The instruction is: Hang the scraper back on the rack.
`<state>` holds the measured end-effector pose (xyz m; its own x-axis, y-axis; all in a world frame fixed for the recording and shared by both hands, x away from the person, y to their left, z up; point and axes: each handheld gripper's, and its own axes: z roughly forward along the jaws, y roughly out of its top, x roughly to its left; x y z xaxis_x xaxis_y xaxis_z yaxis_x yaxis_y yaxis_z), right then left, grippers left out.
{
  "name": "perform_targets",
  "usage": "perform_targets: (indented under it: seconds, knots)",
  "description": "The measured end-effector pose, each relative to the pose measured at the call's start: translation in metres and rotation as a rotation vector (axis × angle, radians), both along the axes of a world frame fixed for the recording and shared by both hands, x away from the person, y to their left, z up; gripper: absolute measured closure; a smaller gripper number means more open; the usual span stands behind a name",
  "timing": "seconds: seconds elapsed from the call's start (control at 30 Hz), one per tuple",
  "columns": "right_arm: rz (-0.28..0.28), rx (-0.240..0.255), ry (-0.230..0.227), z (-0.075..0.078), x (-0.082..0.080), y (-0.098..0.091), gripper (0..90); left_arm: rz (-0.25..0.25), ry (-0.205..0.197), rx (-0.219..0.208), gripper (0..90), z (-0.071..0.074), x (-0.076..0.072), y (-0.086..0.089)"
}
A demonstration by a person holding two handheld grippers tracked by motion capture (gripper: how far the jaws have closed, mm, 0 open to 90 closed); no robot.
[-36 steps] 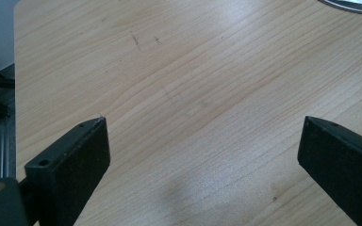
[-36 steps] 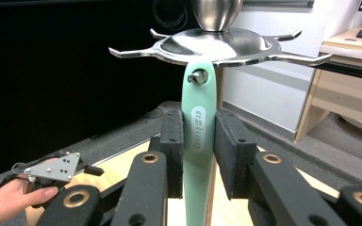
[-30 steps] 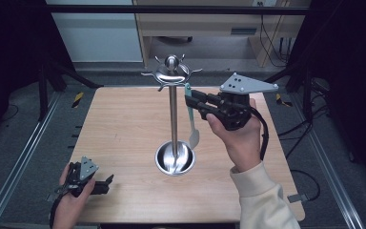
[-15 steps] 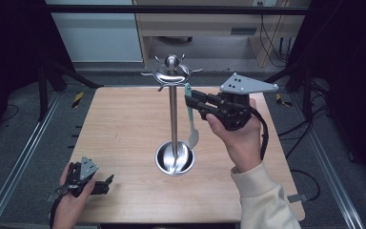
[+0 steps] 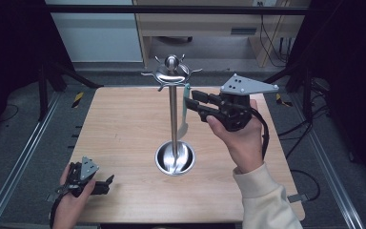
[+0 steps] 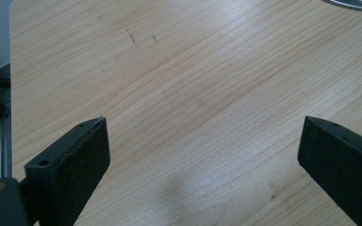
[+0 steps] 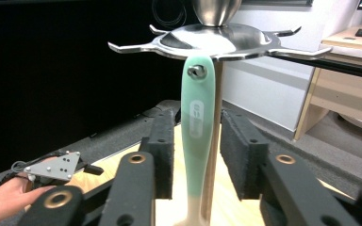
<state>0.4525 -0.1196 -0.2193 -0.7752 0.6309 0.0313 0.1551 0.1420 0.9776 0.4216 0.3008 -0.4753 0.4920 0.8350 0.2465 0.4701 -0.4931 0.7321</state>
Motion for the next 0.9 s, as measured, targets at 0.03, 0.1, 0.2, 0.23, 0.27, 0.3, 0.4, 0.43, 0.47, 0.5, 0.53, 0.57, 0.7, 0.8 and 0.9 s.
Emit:
perform_targets:
  seconds: [0.03,0.1,0.2,0.23,0.27,0.3,0.4,0.43,0.47,0.5,0.53,0.57,0.7,0.8,0.9]
  knots:
    - [-0.003,-0.002,0.0,0.0,0.0,0.0,63.3,0.0,0.0,0.0,2.6,0.0,0.0,0.0]
    - [-0.018,-0.004,-0.001,-0.002,-0.001,-0.003,59.6,-0.002,0.0,0.001,2.7,0.0,0.0,0.0]
    - [-0.055,-0.007,-0.009,-0.003,-0.003,-0.007,50.7,-0.002,0.001,0.002,2.7,0.0,0.0,0.0]
    - [-0.073,-0.012,-0.014,-0.004,-0.004,-0.009,46.7,-0.002,-0.001,0.0,2.7,0.0,0.0,0.0]
    - [-0.092,-0.014,-0.019,-0.005,-0.005,-0.011,43.7,-0.002,0.001,0.0,2.7,0.0,0.0,0.0]
    - [-0.111,-0.014,-0.02,-0.006,-0.005,-0.014,41.0,-0.002,0.003,0.002,2.7,0.0,0.0,0.0]
    - [-0.161,-0.008,-0.04,-0.01,-0.007,-0.021,34.7,-0.002,0.002,0.004,2.7,0.0,0.0,-0.001]
    - [-0.178,-0.007,-0.043,-0.011,-0.008,-0.024,33.2,-0.002,0.003,0.005,2.7,0.0,0.0,-0.001]
    - [-0.194,-0.005,-0.043,-0.012,-0.008,-0.026,31.3,-0.003,0.001,0.004,2.7,0.0,0.0,-0.001]
    - [-0.207,-0.002,-0.042,-0.014,-0.009,-0.028,30.1,-0.003,0.002,0.004,2.7,0.0,0.0,-0.001]
    - [-0.216,-0.003,-0.043,-0.015,-0.01,-0.03,29.3,-0.002,0.003,0.004,2.7,0.0,0.0,-0.001]
    - [-0.224,-0.004,-0.045,-0.017,-0.011,-0.032,27.9,-0.002,0.002,0.004,2.7,0.0,0.0,-0.001]
    - [-0.254,-0.026,-0.043,-0.025,-0.014,-0.037,23.1,-0.002,0.003,0.006,2.7,0.0,0.0,-0.001]
    - [-0.27,-0.027,-0.045,-0.032,-0.017,-0.04,20.7,-0.002,0.003,0.007,2.7,0.0,0.0,-0.001]
    - [-0.28,-0.042,-0.037,-0.038,-0.018,-0.042,17.6,-0.002,0.002,0.004,2.7,0.0,0.0,-0.001]
